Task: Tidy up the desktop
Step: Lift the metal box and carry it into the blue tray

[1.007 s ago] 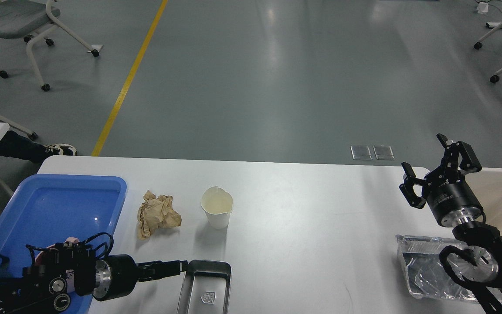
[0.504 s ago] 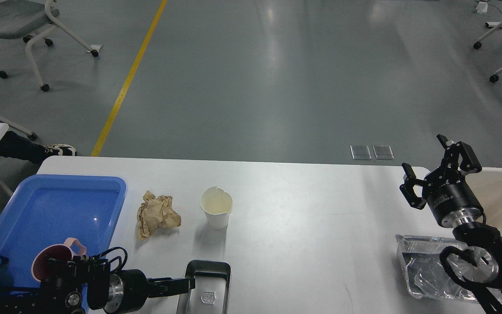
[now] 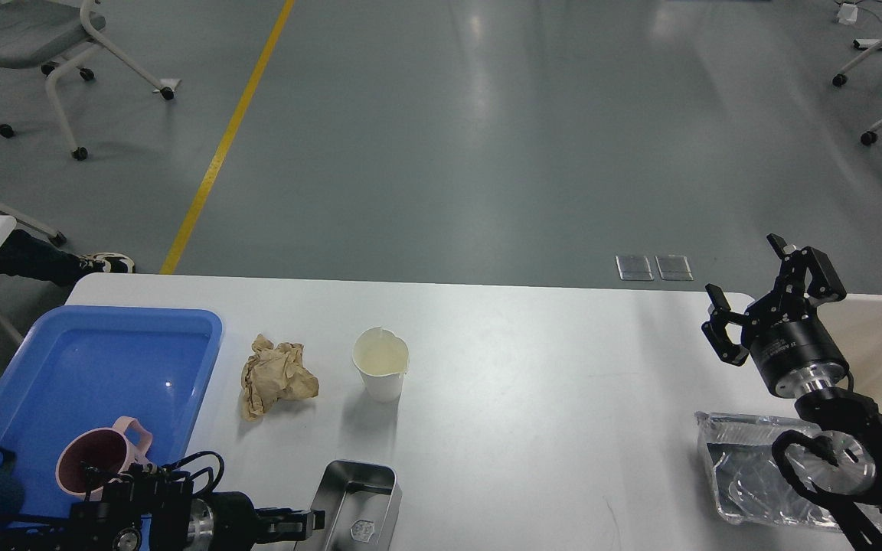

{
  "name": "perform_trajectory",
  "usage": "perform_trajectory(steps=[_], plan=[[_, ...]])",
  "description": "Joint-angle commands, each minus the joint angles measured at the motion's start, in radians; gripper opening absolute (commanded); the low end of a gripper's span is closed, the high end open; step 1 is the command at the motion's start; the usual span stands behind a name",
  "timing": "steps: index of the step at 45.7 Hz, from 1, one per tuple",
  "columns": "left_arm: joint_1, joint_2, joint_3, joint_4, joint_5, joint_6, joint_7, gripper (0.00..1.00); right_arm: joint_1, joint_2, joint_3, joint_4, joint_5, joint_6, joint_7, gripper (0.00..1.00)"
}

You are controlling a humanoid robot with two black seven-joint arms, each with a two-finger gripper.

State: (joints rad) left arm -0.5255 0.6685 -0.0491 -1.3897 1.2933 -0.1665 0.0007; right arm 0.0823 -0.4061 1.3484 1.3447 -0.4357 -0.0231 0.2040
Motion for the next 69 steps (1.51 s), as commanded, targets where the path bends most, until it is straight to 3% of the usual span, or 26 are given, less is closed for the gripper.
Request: perform_trajectory(steps=[1,19,42,54,69], plan=[[-0.005,0.003,0.002,-0.002,0.000,0.002,0.002,0.00,0.002,0.001,0.000,-0.002,0.000,-0.001,0.000,1.00],[-0.085,0.104,-0.008,-0.106,-0.015,0.025,-0.004,0.00,0.002,0.003,0.000,-0.012,0.000,-0.001,0.000,1.00],[-0.300,0.546,-0.015,-0.259,-0.163,-0.016,-0.038,0.00,0.007,0.004,-0.060,-0.012,-0.002,-0.001,0.000,1.00],[-0.355,0.684,-0.023,-0.247,-0.247,-0.057,-0.071,0.00,0.014,0.006,-0.063,-0.010,-0.006,-0.003,0.000,1.00],[-0.331,0.619,-0.023,-0.043,-0.265,-0.065,-0.088,0.00,0.022,0.006,-0.064,-0.010,-0.006,-0.003,0.000,1.00]])
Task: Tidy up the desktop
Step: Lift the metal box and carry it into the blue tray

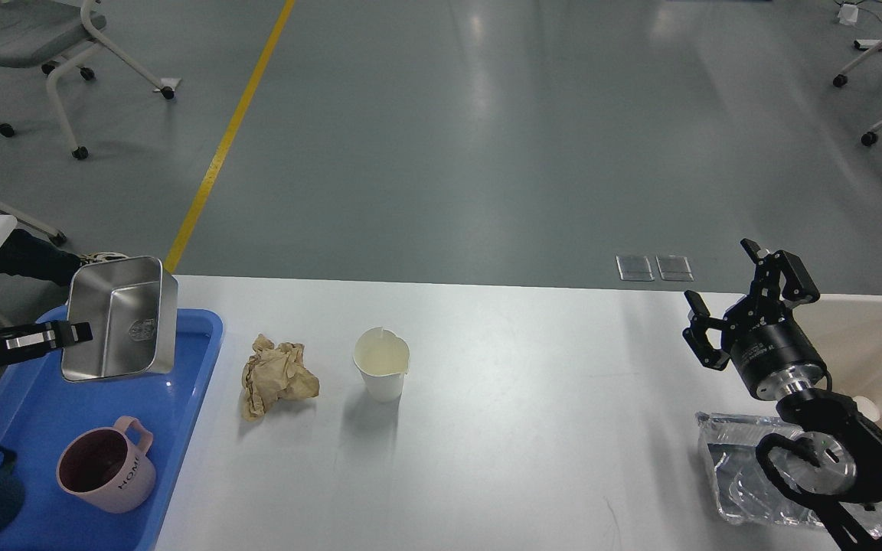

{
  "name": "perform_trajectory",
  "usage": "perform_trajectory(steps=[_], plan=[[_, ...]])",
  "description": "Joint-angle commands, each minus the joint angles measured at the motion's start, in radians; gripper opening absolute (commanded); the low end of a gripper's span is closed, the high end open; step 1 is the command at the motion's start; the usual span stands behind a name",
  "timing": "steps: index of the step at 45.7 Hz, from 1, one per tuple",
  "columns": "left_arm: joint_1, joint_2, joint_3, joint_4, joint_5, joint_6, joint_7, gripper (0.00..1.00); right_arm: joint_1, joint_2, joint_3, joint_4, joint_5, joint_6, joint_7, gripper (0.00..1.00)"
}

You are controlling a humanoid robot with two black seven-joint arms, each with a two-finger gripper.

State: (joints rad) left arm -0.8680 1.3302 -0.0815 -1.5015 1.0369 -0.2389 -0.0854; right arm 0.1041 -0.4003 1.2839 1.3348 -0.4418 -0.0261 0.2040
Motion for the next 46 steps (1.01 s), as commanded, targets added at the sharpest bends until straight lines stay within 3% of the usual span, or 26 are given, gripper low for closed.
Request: perform_trajectory(steps=[1,7,28,46], plan=[[0.015,-0.060,0.009,0.099,-0.009,0.007,-0.005,0.00,0.000,0.000,0.002,0.000,0.000,0.000,0.000,1.00],[0.046,-0.164,0.005,0.245,-0.038,0.009,-0.022,0.00,-0.003,0.004,0.002,0.001,-0.001,0.000,0.000,1.00],[0.153,-0.270,-0.001,0.497,-0.116,0.027,-0.023,0.00,-0.001,0.021,0.002,0.001,-0.001,0.000,0.000,1.00],[0.158,-0.457,-0.001,0.747,-0.216,0.024,-0.022,0.00,-0.003,0.026,0.002,0.006,-0.009,0.000,0.000,1.00]])
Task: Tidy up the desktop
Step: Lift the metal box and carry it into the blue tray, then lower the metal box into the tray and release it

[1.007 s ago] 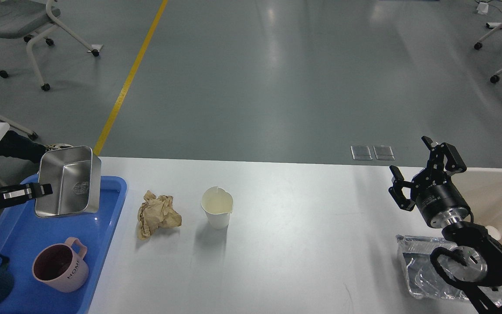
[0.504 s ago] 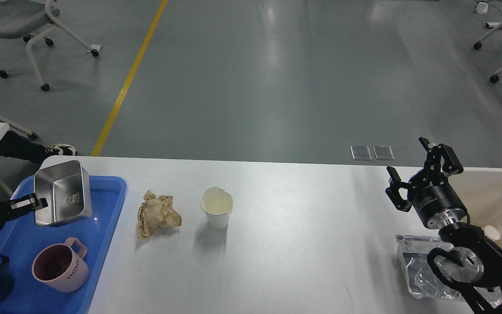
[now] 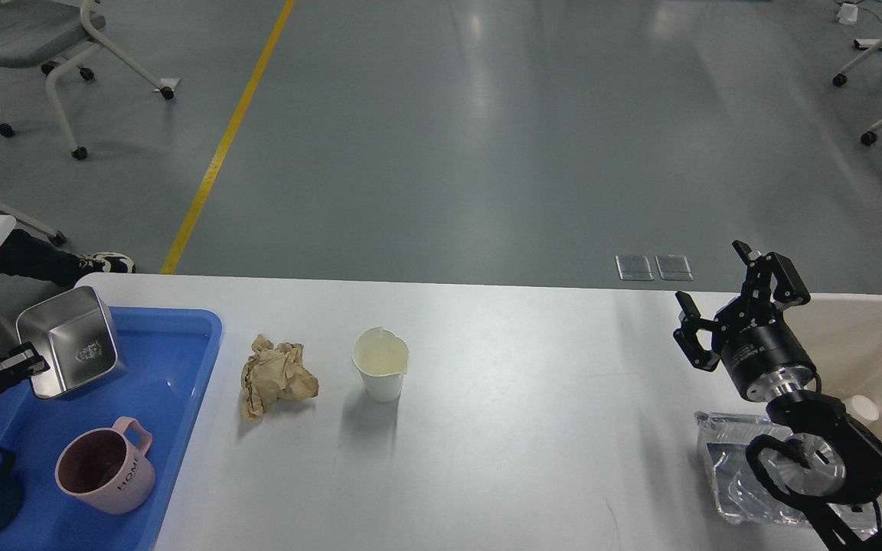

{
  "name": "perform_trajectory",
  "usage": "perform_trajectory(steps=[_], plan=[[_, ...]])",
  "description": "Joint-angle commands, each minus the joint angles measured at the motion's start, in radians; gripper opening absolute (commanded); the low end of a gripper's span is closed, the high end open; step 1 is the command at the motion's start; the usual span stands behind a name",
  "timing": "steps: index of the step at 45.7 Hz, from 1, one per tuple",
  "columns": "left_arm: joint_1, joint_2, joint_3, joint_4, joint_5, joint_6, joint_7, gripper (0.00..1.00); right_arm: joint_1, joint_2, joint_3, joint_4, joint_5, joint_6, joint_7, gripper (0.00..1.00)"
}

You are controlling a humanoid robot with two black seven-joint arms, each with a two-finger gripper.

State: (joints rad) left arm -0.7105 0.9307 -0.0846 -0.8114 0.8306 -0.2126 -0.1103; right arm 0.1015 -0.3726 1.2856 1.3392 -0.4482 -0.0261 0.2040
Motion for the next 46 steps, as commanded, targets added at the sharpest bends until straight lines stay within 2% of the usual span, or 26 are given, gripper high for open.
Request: perform_trajectory(steps=[1,16,33,35,41,46], plan=[[0.000,-0.070,0.002,0.069,-0.011,-0.002,0.003,0.00,0.000,-0.002,0.000,0.002,-0.003,0.000,0.000,1.00],[0.008,-0.210,0.005,0.251,-0.018,-0.005,0.004,0.01,0.000,-0.002,0.000,-0.002,-0.003,0.000,0.000,1.00],[0.019,-0.254,0.006,0.267,-0.016,-0.001,0.004,0.07,0.001,0.000,0.000,-0.003,-0.003,0.000,0.000,1.00],[0.025,-0.266,0.006,0.267,-0.016,-0.001,0.006,0.10,0.001,0.001,0.000,-0.003,-0.003,0.000,0.000,1.00],[0.025,-0.286,0.005,0.270,-0.022,0.004,0.011,0.42,0.001,-0.005,0.000,-0.003,-0.003,0.000,0.000,1.00],[0.025,-0.285,0.005,0.268,-0.039,0.004,0.005,0.63,0.001,-0.008,0.000,-0.002,-0.003,0.000,0.000,1.00]])
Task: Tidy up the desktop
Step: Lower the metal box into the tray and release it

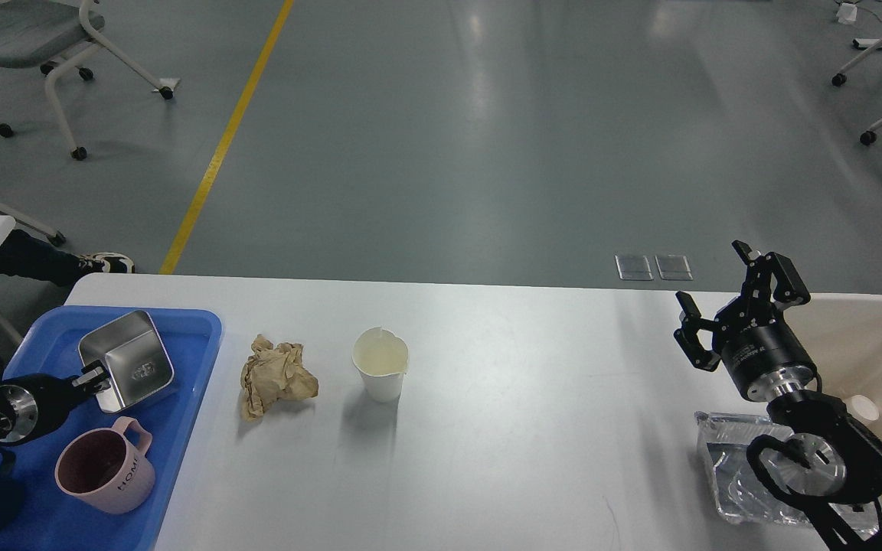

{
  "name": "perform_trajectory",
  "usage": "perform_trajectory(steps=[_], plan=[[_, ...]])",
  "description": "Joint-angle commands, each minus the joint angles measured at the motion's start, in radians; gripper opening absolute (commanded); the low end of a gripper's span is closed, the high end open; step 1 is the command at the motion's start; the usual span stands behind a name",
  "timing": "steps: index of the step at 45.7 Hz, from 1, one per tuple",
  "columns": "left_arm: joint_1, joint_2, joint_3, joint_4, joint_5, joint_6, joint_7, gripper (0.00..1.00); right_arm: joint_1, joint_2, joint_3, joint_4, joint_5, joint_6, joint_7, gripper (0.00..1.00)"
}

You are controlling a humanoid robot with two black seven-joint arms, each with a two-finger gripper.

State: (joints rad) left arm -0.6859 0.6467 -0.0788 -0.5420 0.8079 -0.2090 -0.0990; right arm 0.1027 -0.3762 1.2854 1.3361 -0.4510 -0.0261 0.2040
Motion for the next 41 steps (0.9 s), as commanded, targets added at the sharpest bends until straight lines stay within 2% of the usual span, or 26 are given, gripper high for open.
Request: perform_trajectory(steps=[1,4,8,22,37,41], plan=[[0.000,-0.001,-0.001,-0.001,-0.018,0.000,-0.008,0.69,0.000,-0.004,0.000,0.000,0.000,0.000,0.000,1.00],[0.002,0.001,-0.002,-0.001,-0.022,-0.001,-0.010,0.82,0.000,-0.004,0.000,0.002,0.000,0.000,0.000,1.00],[0.000,0.005,-0.001,-0.001,-0.022,-0.012,-0.011,0.87,0.000,-0.003,0.000,0.002,0.000,0.000,0.000,1.00],[0.000,0.010,0.010,-0.004,-0.021,-0.033,-0.016,0.93,0.000,0.002,0.000,0.002,0.000,-0.002,0.000,1.00],[-0.003,0.018,0.005,-0.004,-0.021,-0.023,-0.077,0.96,0.002,0.002,0.000,0.000,0.000,-0.002,0.000,1.00],[-0.003,0.016,0.008,-0.004,-0.021,-0.020,-0.079,0.96,0.002,0.002,0.000,-0.002,0.000,-0.002,0.000,1.00]])
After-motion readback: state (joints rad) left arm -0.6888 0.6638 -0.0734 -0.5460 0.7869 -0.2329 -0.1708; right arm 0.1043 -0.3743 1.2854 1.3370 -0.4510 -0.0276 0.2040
